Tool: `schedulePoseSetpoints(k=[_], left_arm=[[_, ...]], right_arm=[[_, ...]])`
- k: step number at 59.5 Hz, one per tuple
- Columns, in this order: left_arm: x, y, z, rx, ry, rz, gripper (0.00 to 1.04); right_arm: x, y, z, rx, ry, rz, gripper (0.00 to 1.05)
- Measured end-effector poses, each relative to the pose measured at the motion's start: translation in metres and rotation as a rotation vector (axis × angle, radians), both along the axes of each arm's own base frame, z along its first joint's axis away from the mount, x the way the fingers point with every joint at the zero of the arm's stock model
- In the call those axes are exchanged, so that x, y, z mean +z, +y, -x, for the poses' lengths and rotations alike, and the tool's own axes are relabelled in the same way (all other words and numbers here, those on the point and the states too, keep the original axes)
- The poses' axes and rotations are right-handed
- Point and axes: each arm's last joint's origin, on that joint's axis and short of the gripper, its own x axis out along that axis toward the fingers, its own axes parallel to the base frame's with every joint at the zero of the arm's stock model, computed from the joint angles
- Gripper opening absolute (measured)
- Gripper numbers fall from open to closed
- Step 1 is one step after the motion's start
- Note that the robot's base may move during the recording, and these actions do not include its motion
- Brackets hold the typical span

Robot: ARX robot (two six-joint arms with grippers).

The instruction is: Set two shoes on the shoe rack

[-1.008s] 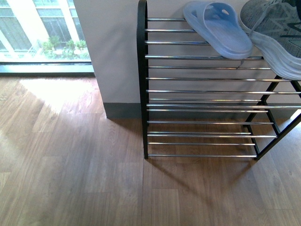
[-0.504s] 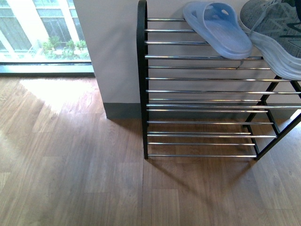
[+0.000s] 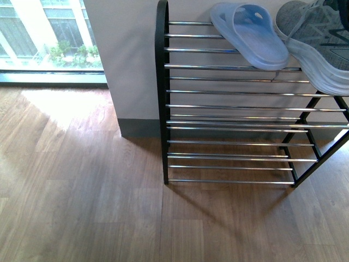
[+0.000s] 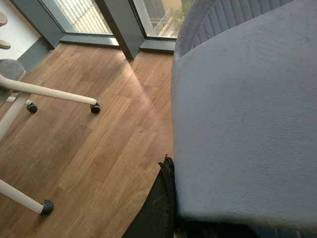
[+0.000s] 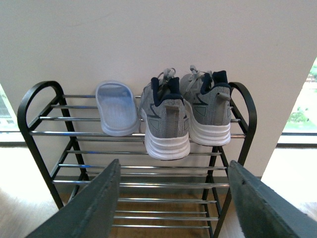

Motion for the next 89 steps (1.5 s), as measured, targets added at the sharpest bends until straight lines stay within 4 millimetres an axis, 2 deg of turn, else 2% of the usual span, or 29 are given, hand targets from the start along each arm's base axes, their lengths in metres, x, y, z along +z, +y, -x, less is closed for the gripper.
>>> schedulePoseSetpoints(k=[7,12,16,19,24,33,39,40,47,56,70,73,78,84,89], left_arm=[[0.0,0.0,0.0,0.001,0.0,0.0,0.02],[0.0,0.0,0.0,-0.017,-0.005,0.008,0.02],[0.002,-0.008,-0.007,-0.204,-0.12,0.086,0.02],[0.011,-0.022,-0.021,-0.371,-0.185,0.134,0.02],[0.03,-0.052,-0.052,-0.519,-0.172,0.16,0.02],[0.059,-0.103,-0.104,-0.618,-0.109,0.147,0.02],[0.063,-0.125,-0.13,-0.634,-0.08,0.137,0.02],[0.064,-0.132,-0.141,-0.639,-0.071,0.135,0.02],[0.055,-0.154,-0.186,-0.615,-0.015,0.117,0.02],[0.039,-0.162,-0.219,-0.579,0.029,0.101,0.02],[0.011,-0.167,-0.259,-0.528,0.098,0.091,0.02],[0.006,-0.168,-0.266,-0.522,0.112,0.093,0.06],[0.002,-0.171,-0.276,-0.531,0.114,0.116,0.25],[0.005,-0.174,-0.273,-0.553,0.101,0.143,0.4],[0.017,-0.171,-0.26,-0.593,0.075,0.193,0.58]], right_arm=[[0.0,0.0,0.0,0.0,0.0,0.0,0.97],[0.0,0.0,0.0,-0.005,0.0,0.0,0.95],[0.0,0.0,0.0,-0.01,0.002,-0.001,0.96],[0.0,0.0,0.0,-0.008,-0.001,-0.001,0.96],[0.0,0.0,0.0,-0.004,0.001,-0.001,0.96],[0.0,0.0,0.0,-0.005,0.001,-0.001,0.96],[0.0,0.0,0.0,-0.002,0.001,-0.001,0.96],[0.0,0.0,0.0,-0.003,0.001,-0.001,0.96],[0.0,0.0,0.0,-0.003,0.001,-0.001,0.96],[0.0,0.0,0.0,-0.003,0.001,-0.001,0.96],[0.0,0.0,0.0,-0.003,0.001,-0.001,0.96],[0.0,0.0,0.0,-0.003,0.001,-0.001,0.96],[0.0,0.0,0.0,-0.003,0.001,-0.001,0.96],[0.0,0.0,0.0,-0.003,0.001,-0.001,0.96],[0.0,0.0,0.0,-0.003,0.001,-0.001,0.96]])
